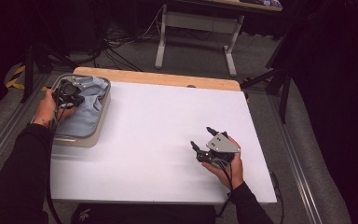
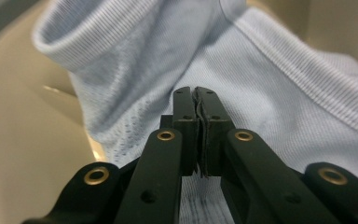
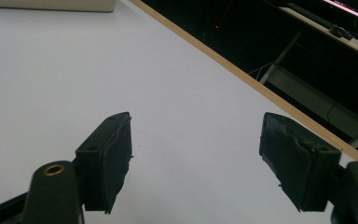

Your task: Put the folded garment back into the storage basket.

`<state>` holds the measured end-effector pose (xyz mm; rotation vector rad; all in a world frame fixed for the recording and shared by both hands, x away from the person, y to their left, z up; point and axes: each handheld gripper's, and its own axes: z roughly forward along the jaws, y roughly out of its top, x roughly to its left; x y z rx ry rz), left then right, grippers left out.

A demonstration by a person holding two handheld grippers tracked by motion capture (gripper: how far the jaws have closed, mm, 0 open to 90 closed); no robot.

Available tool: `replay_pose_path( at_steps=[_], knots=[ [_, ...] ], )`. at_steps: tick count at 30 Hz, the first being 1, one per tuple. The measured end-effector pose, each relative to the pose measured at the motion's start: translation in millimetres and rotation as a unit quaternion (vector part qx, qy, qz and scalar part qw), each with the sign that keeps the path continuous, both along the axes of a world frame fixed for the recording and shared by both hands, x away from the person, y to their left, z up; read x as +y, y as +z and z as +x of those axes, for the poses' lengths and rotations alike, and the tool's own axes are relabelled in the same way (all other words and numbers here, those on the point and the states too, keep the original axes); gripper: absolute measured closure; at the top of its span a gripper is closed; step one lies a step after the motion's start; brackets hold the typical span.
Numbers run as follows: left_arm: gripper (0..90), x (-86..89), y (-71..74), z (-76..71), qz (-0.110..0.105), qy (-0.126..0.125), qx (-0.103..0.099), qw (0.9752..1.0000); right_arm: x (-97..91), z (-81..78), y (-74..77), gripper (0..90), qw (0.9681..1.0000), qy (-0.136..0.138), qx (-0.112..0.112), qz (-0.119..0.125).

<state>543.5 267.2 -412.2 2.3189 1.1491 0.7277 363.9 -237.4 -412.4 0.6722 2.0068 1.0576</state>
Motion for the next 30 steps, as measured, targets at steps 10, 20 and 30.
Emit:
replay_pose_path(
  at_steps=[10, 20, 30],
  knots=[
    [80.3, 4.3, 19.2, -14.0, -0.025, -0.011, -0.051, 0.9983, -0.4, -0.1, 1.0, 26.3, 1.0000, -0.002, -0.003, 0.002],
    [70.6, -2.2, 36.2, -30.6, -0.071, -0.031, -0.104, 0.9916, -2.6, -1.9, 4.3, 25.8, 0.9999, -0.004, -0.012, 0.011],
    [52.2, -8.4, 38.7, -34.6, -0.084, -0.036, -0.130, 0.9873, -4.6, -3.1, 6.6, 24.8, 0.9997, -0.006, -0.018, 0.018]
  ],
)
